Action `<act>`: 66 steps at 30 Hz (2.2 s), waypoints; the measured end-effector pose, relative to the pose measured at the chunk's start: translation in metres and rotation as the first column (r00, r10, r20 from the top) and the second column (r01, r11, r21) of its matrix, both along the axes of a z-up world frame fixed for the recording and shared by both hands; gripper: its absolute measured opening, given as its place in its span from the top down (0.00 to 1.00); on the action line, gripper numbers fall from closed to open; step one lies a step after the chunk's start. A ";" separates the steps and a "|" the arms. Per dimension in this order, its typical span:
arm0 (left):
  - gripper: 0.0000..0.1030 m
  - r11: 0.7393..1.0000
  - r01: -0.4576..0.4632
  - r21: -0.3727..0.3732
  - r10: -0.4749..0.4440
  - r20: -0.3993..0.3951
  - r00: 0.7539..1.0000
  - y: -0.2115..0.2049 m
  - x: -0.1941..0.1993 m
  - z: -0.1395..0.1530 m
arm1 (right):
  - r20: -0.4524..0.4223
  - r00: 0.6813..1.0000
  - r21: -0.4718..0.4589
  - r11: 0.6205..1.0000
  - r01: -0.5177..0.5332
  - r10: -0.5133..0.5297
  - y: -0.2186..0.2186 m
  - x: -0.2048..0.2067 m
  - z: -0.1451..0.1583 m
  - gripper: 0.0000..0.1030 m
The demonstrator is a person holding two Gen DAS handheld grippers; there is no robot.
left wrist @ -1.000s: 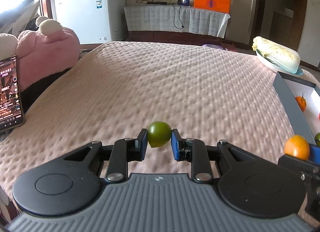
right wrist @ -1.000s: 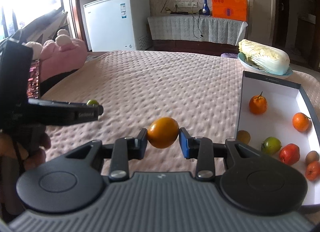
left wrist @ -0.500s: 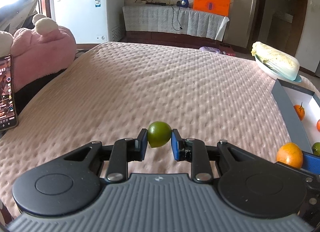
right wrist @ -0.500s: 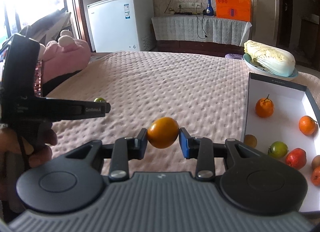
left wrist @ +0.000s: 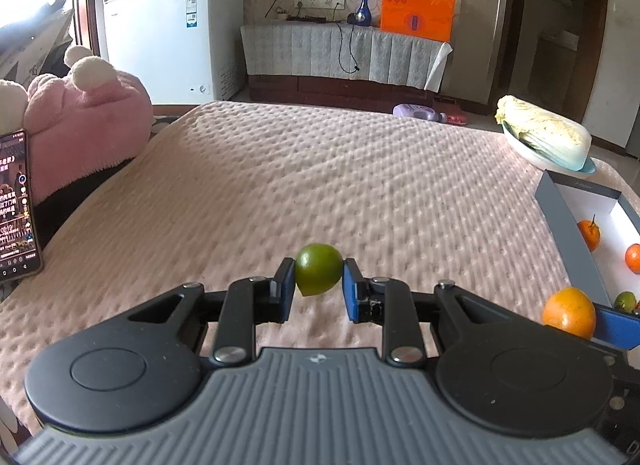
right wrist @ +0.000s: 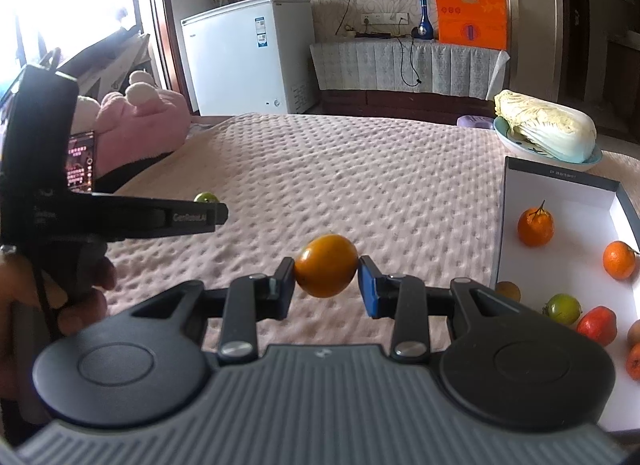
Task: Organize fruits
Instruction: 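Carry the yellow-orange fruit in the right tool over the box while the left tool carries the lime, then open both tools to drop the lime and yellow-orange fruit into the box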
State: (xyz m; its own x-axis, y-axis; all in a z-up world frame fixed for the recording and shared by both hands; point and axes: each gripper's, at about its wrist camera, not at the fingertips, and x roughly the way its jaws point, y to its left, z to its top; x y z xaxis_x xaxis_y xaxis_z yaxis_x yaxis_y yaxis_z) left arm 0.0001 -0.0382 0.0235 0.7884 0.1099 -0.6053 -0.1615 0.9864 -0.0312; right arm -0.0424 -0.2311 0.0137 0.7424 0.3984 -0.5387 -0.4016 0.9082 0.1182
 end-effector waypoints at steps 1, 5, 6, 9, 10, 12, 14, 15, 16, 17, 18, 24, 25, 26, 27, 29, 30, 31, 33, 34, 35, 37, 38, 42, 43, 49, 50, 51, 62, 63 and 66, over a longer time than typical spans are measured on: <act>0.71 1.000 0.002 0.000 -0.002 0.004 1.000 0.000 -0.001 0.001 | 0.002 1.000 0.004 1.000 0.001 -0.001 -0.001 -0.001 0.001 0.64; 0.71 1.000 0.007 0.003 -0.007 0.006 1.000 -0.002 -0.002 0.005 | 0.018 1.000 0.011 1.000 0.005 -0.005 -0.006 -0.002 0.005 0.64; 0.71 1.000 0.008 0.004 -0.008 0.009 1.000 -0.004 -0.002 0.006 | 0.020 1.000 0.015 1.000 0.008 -0.009 -0.008 -0.003 0.006 0.64; 0.71 1.000 0.017 0.011 -0.017 0.013 1.000 -0.009 -0.003 0.007 | 0.026 1.000 0.026 1.000 0.017 -0.017 -0.014 -0.004 0.010 0.64; 0.71 1.000 0.021 0.014 -0.021 0.014 1.000 -0.010 -0.003 0.008 | 0.028 0.999 0.027 0.999 0.018 -0.018 -0.015 -0.005 0.011 0.64; 0.71 0.999 0.028 0.016 -0.028 0.016 0.999 -0.013 -0.004 0.008 | 0.033 0.999 0.033 0.999 0.017 -0.018 -0.019 -0.007 0.013 0.64; 0.71 0.999 0.031 0.015 -0.031 0.011 0.999 -0.016 -0.004 0.008 | 0.040 0.999 0.039 0.999 0.018 -0.020 -0.024 -0.009 0.016 0.64; 0.71 0.999 0.032 0.016 -0.033 0.011 0.999 -0.017 -0.003 0.008 | 0.045 0.999 0.042 0.999 0.019 -0.021 -0.027 -0.010 0.017 0.64; 0.71 0.999 0.034 0.017 -0.035 0.013 0.999 -0.020 -0.002 0.009 | 0.051 0.998 0.045 0.999 0.022 -0.025 -0.030 -0.011 0.018 0.64; 0.71 0.999 0.038 0.016 -0.038 0.014 0.999 -0.022 -0.002 0.009 | 0.055 0.998 0.046 0.999 0.027 -0.030 -0.032 -0.011 0.020 0.64; 0.71 0.999 0.042 0.016 -0.042 0.013 0.999 -0.024 -0.001 0.009 | 0.056 0.998 0.050 0.998 0.035 -0.038 -0.035 -0.011 0.020 0.64; 0.71 0.996 0.092 0.023 -0.092 0.027 0.995 -0.049 -0.001 0.010 | 0.068 0.992 0.082 0.992 0.097 -0.103 -0.064 -0.014 0.028 0.64; 0.71 0.995 0.100 0.020 -0.101 0.026 0.995 -0.053 -0.001 0.011 | 0.067 0.991 0.085 0.990 0.112 -0.118 -0.071 -0.015 0.028 0.64; 0.71 0.994 0.108 0.017 -0.109 0.026 0.994 -0.057 -0.001 0.011 | 0.066 0.990 0.086 0.989 0.122 -0.128 -0.075 -0.015 0.029 0.64; 0.71 0.993 0.117 0.014 -0.117 0.027 0.993 -0.061 0.000 0.011 | 0.064 0.988 0.089 0.987 0.134 -0.140 -0.081 -0.015 0.028 0.64; 0.71 0.991 0.132 0.010 -0.132 0.030 0.991 -0.070 0.000 0.011 | 0.066 0.984 0.089 0.983 0.159 -0.166 -0.093 -0.017 0.029 0.64; 0.71 0.990 0.139 0.009 -0.139 0.031 0.990 -0.075 0.001 0.011 | 0.067 0.982 0.089 0.981 0.172 -0.178 -0.099 -0.018 0.030 0.64; 0.71 0.989 0.149 0.008 -0.150 0.035 0.988 -0.080 0.001 0.012 | 0.068 0.978 0.088 0.978 0.189 -0.195 -0.106 -0.019 0.030 0.64; 0.71 0.985 0.172 0.003 -0.172 0.043 0.984 -0.091 0.000 0.013 | 0.066 0.972 0.083 0.972 0.219 -0.224 -0.119 -0.020 0.030 0.64; 0.71 0.983 0.185 -0.002 -0.184 0.047 0.982 -0.096 0.001 0.015 | 0.060 0.967 0.080 0.967 0.241 -0.246 -0.127 -0.020 0.029 0.64; 0.71 0.980 0.198 -0.005 -0.198 0.051 0.979 -0.101 0.000 0.015 | 0.054 0.964 0.077 0.963 0.257 -0.262 -0.133 -0.020 0.028 0.64; 0.71 0.974 0.224 -0.008 -0.224 0.057 0.973 -0.113 -0.002 0.017 | 0.037 0.955 0.070 0.954 0.292 -0.295 -0.147 -0.021 0.026 0.64; 0.71 0.972 0.237 -0.013 -0.235 0.061 0.970 -0.118 -0.003 0.018 | 0.030 0.952 0.069 0.951 0.303 -0.305 -0.153 -0.022 0.025 0.64; 0.71 0.961 0.278 -0.006 -0.277 0.073 0.958 -0.141 -0.004 0.019 | 0.000 0.945 0.031 0.944 0.328 -0.329 -0.171 -0.023 0.017 0.64; 0.71 0.958 0.285 -0.009 -0.284 0.075 0.956 -0.145 -0.004 0.019 | -0.005 0.944 0.027 0.943 0.331 -0.331 -0.175 -0.024 0.015 0.64; 0.71 0.937 0.348 -0.024 -0.345 0.092 0.934 -0.174 0.001 0.021 | -0.041 0.947 0.006 0.947 0.320 -0.319 -0.178 -0.021 0.008 0.64; 0.71 0.933 0.359 -0.022 -0.356 0.101 0.929 -0.179 0.002 0.021 | -0.042 0.948 -0.003 0.949 0.315 -0.315 -0.176 -0.020 0.007 0.64; 0.71 0.929 0.370 -0.014 -0.367 0.106 0.924 -0.186 0.005 0.022 | -0.047 0.949 -0.011 0.951 0.310 -0.311 -0.174 -0.018 0.006 0.64; 0.71 0.872 0.490 -0.005 -0.486 0.106 0.867 -0.251 0.037 0.011 | -0.089 0.957 -0.069 0.960 0.272 -0.278 -0.166 -0.005 -0.005 0.64; 0.71 0.868 0.497 -0.008 -0.493 0.104 0.864 -0.254 0.039 0.009 | -0.089 0.956 -0.070 0.959 0.275 -0.281 -0.167 -0.004 -0.005 0.64; 0.71 0.859 0.511 -0.012 -0.508 0.094 0.856 -0.263 0.048 0.006 | -0.092 0.953 -0.076 0.956 0.283 -0.289 -0.168 0.001 -0.007 0.64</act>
